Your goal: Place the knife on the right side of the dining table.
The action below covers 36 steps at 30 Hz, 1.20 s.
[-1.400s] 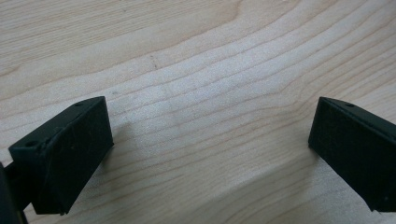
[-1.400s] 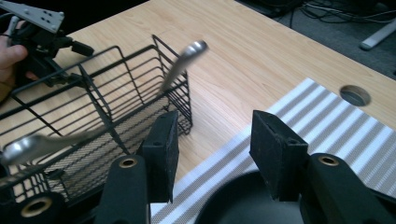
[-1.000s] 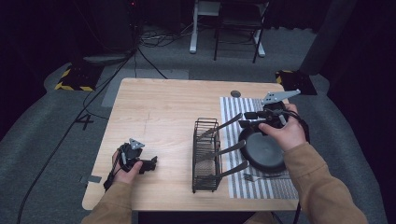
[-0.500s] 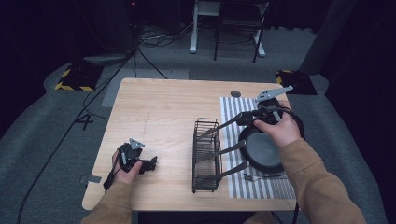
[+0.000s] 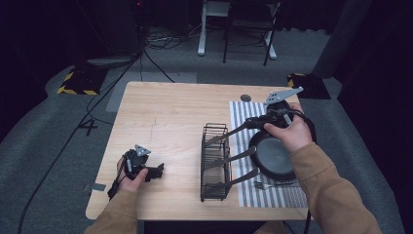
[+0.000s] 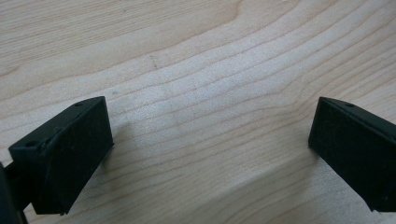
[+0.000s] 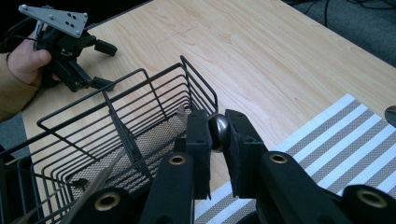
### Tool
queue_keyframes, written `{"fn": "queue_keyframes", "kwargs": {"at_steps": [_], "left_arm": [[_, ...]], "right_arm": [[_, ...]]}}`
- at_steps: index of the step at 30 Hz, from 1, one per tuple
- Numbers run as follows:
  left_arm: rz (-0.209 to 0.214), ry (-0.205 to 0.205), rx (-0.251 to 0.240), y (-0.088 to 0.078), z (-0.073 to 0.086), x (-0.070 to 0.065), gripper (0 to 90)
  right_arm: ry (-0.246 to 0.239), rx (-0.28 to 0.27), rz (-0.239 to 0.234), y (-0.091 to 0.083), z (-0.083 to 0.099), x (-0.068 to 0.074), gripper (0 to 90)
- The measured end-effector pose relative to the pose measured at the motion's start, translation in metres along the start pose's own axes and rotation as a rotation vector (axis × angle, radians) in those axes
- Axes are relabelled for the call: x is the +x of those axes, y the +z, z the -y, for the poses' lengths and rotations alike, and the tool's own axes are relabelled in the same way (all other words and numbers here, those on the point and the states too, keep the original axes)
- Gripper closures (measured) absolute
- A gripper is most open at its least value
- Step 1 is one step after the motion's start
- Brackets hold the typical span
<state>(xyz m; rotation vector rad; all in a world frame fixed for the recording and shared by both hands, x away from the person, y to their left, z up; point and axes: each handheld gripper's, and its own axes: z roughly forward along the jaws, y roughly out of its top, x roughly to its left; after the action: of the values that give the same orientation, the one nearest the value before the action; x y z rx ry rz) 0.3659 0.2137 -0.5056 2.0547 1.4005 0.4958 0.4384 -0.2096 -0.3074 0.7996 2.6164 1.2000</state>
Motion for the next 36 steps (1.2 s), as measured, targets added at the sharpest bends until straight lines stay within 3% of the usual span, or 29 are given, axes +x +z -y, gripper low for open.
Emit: {"fn": "queue_keyframes", "kwargs": {"at_steps": [9,13,15,19,26,36], "left_arm": [[-0.001,0.002,-0.002,0.0,0.0,0.0,0.0],[-0.001,0.002,-0.002,0.0,0.0,0.0,0.0],[-0.001,0.002,-0.001,0.0,0.0,0.0,0.0],[0.0,0.0,0.0,0.0,0.0,0.0,0.0],[-0.001,0.002,-0.001,0.0,0.0,0.0,0.0],[0.0,-0.002,-0.001,0.0,0.0,0.0,0.0]], "right_arm": [[0.001,0.024,-0.016,0.007,-0.001,-0.002,80.2],[0.026,-0.008,-0.086,0.007,-0.001,0.0,83.7],[0.019,-0.019,-0.099,0.007,-0.002,0.004,84.3],[-0.021,-0.026,-0.076,0.005,-0.007,0.012,84.5],[-0.026,-0.057,-0.062,-0.01,-0.013,0.015,84.6],[-0.007,-0.128,-0.06,-0.056,-0.02,0.012,84.6]]}}
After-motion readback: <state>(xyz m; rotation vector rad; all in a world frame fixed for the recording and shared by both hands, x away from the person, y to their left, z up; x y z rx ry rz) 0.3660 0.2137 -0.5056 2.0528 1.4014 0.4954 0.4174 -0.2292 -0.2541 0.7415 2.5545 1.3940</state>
